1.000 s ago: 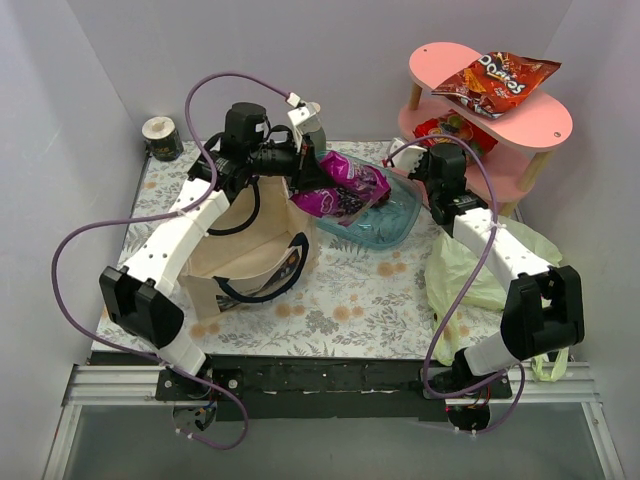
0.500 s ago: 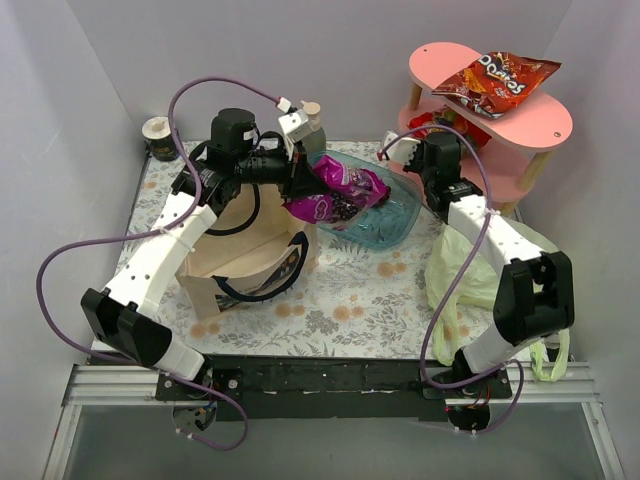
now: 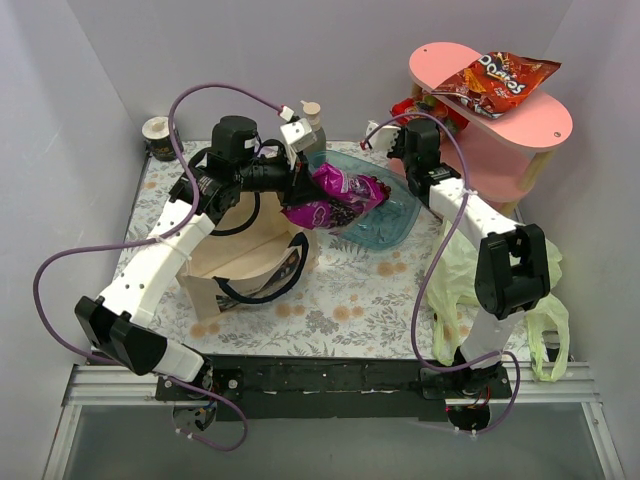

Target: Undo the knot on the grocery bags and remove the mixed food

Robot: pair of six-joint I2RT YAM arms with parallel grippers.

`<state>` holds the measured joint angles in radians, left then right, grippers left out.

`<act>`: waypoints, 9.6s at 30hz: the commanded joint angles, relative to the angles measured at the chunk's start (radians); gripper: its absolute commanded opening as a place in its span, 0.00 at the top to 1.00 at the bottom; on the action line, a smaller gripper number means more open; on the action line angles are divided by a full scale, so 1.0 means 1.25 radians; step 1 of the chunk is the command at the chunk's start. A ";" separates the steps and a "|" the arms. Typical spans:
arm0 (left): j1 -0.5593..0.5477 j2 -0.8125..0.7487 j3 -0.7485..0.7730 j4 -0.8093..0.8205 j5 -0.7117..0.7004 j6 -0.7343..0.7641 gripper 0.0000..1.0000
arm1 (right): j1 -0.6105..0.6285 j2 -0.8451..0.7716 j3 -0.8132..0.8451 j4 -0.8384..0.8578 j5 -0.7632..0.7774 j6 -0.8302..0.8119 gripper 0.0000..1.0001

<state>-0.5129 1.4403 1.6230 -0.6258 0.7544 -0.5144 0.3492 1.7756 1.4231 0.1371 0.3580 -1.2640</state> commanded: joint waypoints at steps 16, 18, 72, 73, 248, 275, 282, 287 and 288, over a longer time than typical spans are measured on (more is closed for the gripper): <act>-0.025 -0.003 0.124 0.200 0.013 -0.161 1.00 | 0.092 -0.516 -0.211 -0.294 -0.048 0.227 0.28; -0.041 0.022 0.091 0.282 0.052 -0.253 1.00 | 0.092 -0.614 -0.224 -0.354 -0.084 0.274 0.28; -0.241 0.630 0.329 0.941 -0.310 -1.233 1.00 | -0.070 -0.781 -0.099 -0.166 0.213 0.126 0.23; -0.245 0.648 0.342 0.921 -0.331 -1.235 1.00 | -0.070 -0.777 -0.098 -0.164 0.209 0.126 0.23; -0.098 -0.136 -0.326 0.616 -0.390 -0.497 0.09 | -0.202 -0.300 -0.282 -0.012 0.130 0.304 0.08; 0.100 -0.088 -0.131 0.128 -0.405 -0.139 0.02 | -0.068 -0.224 0.302 -0.870 -0.415 0.954 0.02; 0.161 -0.065 -0.150 0.158 -0.399 -0.135 0.02 | -0.067 -0.229 0.386 -0.895 -0.424 0.957 0.02; 0.175 -0.033 -0.120 0.183 -0.416 -0.144 0.02 | -0.067 -0.268 0.315 -0.894 -0.413 0.925 0.02; 0.175 -0.020 -0.114 0.183 -0.417 -0.146 0.02 | -0.067 -0.271 0.300 -0.891 -0.414 0.924 0.02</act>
